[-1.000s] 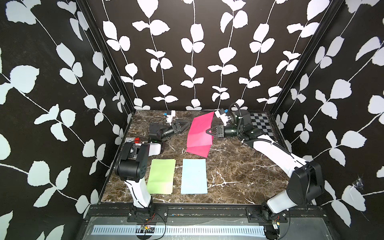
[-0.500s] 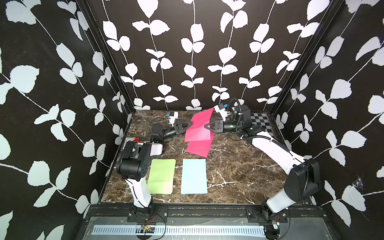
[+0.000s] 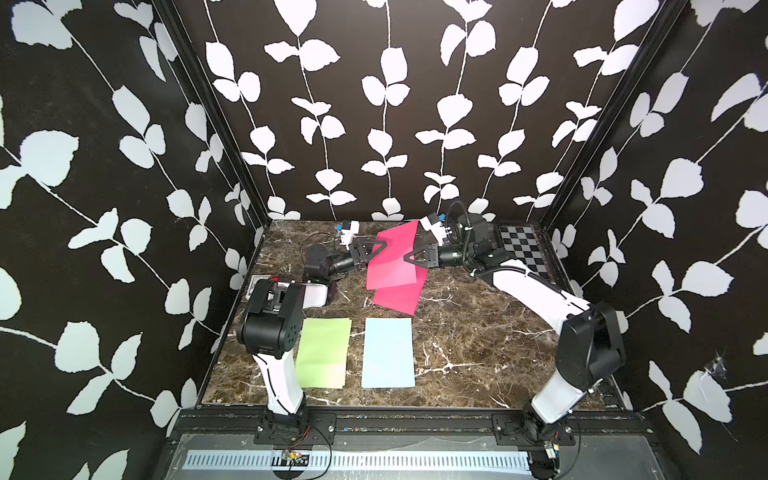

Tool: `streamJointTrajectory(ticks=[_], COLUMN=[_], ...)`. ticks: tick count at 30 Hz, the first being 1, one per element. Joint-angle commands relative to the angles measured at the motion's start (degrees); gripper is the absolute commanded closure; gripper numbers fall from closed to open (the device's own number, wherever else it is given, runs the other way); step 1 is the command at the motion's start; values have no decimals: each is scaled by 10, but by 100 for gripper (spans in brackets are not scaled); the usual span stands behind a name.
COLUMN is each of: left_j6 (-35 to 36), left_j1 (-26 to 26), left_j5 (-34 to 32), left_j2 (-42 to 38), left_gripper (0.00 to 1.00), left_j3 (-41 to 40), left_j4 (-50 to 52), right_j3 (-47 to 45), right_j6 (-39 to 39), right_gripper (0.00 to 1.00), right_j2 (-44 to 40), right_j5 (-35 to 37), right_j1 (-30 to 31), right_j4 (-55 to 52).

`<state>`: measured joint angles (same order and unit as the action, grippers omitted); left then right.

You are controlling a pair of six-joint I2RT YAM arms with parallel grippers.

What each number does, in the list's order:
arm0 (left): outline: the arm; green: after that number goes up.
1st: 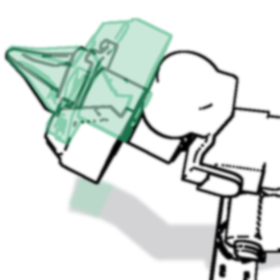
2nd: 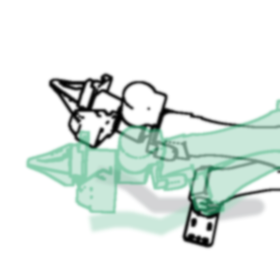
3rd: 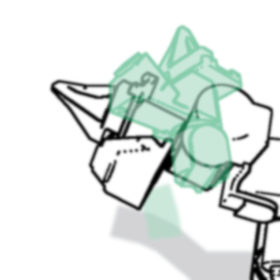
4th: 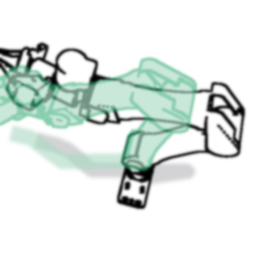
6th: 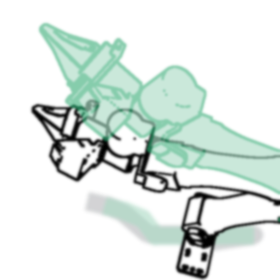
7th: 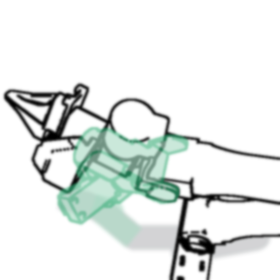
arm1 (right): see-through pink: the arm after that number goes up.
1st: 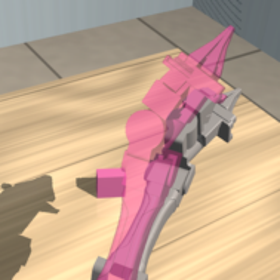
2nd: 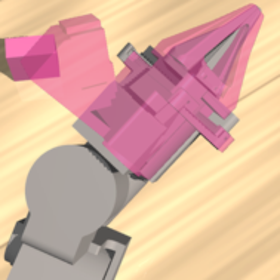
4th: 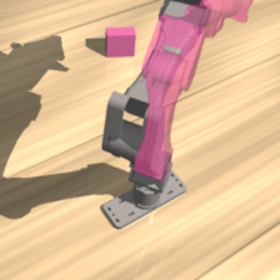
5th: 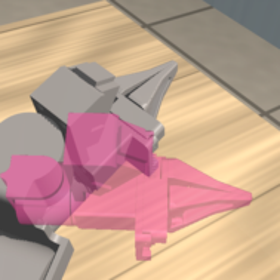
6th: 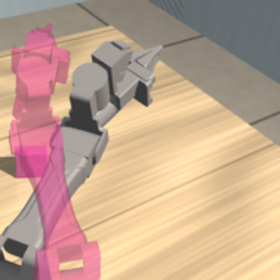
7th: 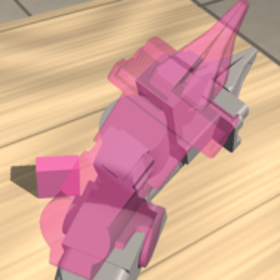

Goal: Sort the scattered colored papers by color
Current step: Pick up the colored paper from the center of the board.

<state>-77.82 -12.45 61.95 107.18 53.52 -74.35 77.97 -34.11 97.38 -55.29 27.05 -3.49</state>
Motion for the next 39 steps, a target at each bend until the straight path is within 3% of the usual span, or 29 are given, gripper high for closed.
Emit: streamJointTrajectory(ticks=[1,9,15,27,34,39], left_j6=[66,289,359,340,336,335], left_j1=[-2,-5,-5,-7,-9,-9], left_j5=[25,24,11,16,23,23], left_j2=[-51,-124,-149,-137,-141,-144], left_gripper=[7,21,25,26,50,50], left_j3=[15,17,18,12,12,15], left_j4=[66,361,451,422,417,418], right_j3=[27,24,21,9,9,11], right_j6=[47,82,88,81,84,93], right_gripper=[100,100,100,100,100,100], right_j2=[-8,-18,-23,-34,-23,-19], right_j5=[-6,8,12,16,9,7], right_j1=[0,-4,-6,-9,-9,-9], right_j4=[-39,-81,-83,-67,-71,-82])
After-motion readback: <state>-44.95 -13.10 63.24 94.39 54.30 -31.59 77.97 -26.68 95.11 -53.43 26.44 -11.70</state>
